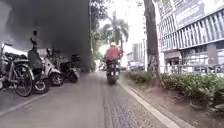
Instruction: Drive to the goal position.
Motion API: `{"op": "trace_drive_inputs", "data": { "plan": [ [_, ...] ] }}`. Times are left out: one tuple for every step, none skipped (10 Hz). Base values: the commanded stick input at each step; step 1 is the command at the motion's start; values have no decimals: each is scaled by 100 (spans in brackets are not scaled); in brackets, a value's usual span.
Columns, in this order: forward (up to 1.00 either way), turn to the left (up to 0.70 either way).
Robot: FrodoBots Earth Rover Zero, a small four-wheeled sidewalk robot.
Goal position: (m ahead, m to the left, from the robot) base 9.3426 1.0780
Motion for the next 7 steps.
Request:
{"op": "trace_drive_inputs", "data": {
  "plan": [
    [70, 0],
    [70, 0],
    [70, 0],
    [70, 0],
    [70, 0],
    [70, 0],
    [70, 0]
  ]
}}
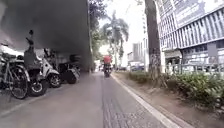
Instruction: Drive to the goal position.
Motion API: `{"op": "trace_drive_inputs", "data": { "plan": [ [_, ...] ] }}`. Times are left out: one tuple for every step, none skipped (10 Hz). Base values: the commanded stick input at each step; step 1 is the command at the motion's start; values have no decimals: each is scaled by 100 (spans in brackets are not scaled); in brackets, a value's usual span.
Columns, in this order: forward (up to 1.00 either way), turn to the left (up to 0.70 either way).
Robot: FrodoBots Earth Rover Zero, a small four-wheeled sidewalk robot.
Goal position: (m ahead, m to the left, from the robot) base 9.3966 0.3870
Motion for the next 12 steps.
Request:
{"op": "trace_drive_inputs", "data": {
  "plan": [
    [70, 0],
    [70, 0],
    [70, 14],
    [70, 14],
    [70, 14],
    [70, 13],
    [70, 4],
    [70, 0],
    [70, 0],
    [70, 0],
    [70, 0],
    [70, 0]
  ]
}}
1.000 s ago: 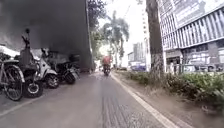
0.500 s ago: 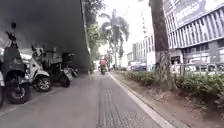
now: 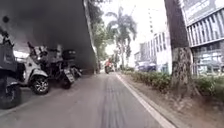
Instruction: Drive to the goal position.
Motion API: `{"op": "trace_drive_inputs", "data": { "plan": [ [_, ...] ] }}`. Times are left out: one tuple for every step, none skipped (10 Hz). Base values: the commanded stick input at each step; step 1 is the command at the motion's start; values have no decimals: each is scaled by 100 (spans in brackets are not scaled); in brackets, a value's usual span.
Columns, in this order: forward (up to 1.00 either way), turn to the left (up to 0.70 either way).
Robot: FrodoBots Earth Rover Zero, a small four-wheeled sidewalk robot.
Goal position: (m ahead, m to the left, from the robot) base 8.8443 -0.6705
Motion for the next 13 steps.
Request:
{"op": "trace_drive_inputs", "data": {
  "plan": [
    [70, 0],
    [70, 0],
    [70, 0],
    [70, 0],
    [70, 0],
    [70, 0],
    [70, 0],
    [70, 0],
    [70, 0],
    [70, 0],
    [70, 0],
    [70, 0],
    [70, 0]
  ]
}}
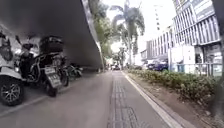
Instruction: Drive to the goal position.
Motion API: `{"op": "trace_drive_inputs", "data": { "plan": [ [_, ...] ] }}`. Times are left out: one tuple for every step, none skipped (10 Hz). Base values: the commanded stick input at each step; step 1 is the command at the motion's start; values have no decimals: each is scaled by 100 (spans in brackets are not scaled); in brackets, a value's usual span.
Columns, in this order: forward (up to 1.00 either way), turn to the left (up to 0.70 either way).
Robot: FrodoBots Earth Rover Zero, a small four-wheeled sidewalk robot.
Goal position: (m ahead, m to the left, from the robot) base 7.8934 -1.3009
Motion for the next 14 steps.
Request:
{"op": "trace_drive_inputs", "data": {
  "plan": [
    [70, 0],
    [70, 0],
    [70, 0],
    [70, 0],
    [70, 0],
    [70, 0],
    [70, 0],
    [70, 0],
    [70, 0],
    [70, 0],
    [70, 0],
    [70, 0],
    [70, 0],
    [70, 0]
  ]
}}
